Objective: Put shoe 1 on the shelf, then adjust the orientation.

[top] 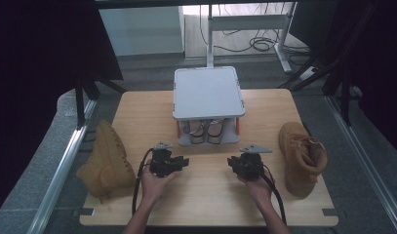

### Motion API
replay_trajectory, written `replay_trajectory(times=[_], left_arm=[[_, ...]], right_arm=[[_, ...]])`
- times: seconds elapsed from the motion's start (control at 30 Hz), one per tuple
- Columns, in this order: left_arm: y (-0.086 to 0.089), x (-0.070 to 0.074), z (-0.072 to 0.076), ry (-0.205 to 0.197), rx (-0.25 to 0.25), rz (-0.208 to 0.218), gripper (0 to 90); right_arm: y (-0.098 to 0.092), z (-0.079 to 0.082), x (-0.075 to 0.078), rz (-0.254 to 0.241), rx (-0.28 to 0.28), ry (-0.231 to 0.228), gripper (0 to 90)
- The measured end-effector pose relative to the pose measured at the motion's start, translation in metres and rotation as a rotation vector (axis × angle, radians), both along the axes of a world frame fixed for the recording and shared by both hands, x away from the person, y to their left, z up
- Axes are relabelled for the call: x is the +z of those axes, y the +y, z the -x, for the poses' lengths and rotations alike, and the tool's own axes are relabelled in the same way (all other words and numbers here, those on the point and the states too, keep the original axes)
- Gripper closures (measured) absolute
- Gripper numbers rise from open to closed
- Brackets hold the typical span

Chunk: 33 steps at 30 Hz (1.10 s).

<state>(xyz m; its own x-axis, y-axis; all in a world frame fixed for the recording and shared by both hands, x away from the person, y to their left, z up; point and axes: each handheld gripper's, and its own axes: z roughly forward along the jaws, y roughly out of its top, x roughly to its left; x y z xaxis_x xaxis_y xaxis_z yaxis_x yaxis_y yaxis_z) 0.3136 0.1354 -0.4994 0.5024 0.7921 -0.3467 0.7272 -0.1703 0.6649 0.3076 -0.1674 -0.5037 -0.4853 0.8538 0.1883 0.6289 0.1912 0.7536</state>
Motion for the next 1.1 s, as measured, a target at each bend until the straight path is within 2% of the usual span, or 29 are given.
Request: replay_trajectory(times=[0.13, 0.2, 0.4, 0.47, 0.57, 0.9, 1.1], left_arm=[[0.004, 0.002, 0.014, -0.025, -0.001, -0.038, 62.7], [0.006, 0.002, 0.021, -0.034, -0.006, -0.047, 59.0], [0.015, 0.003, 0.034, -0.058, -0.023, -0.073, 49.5], [0.019, 0.002, 0.036, -0.065, -0.043, -0.096, 45.8], [0.024, 0.002, 0.040, -0.078, -0.050, -0.116, 42.4], [0.042, 0.014, 0.051, -0.128, -0.017, -0.128, 44.6], [0.054, 0.023, 0.054, -0.143, 0.001, -0.110, 50.0]], right_arm=[[-0.004, 0.010, -0.001, -0.011, 0.035, 0.002, 69.5], [-0.007, 0.014, -0.002, -0.034, 0.041, 0.011, 65.5], [-0.012, 0.020, -0.011, -0.066, 0.042, 0.037, 50.0], [-0.014, 0.023, -0.013, -0.074, 0.047, 0.039, 48.1], [-0.015, 0.028, -0.015, -0.052, 0.048, 0.029, 46.2], [-0.016, 0.034, -0.016, -0.036, 0.066, 0.023, 44.8], [-0.015, 0.034, -0.016, -0.037, 0.067, 0.025, 44.7]])
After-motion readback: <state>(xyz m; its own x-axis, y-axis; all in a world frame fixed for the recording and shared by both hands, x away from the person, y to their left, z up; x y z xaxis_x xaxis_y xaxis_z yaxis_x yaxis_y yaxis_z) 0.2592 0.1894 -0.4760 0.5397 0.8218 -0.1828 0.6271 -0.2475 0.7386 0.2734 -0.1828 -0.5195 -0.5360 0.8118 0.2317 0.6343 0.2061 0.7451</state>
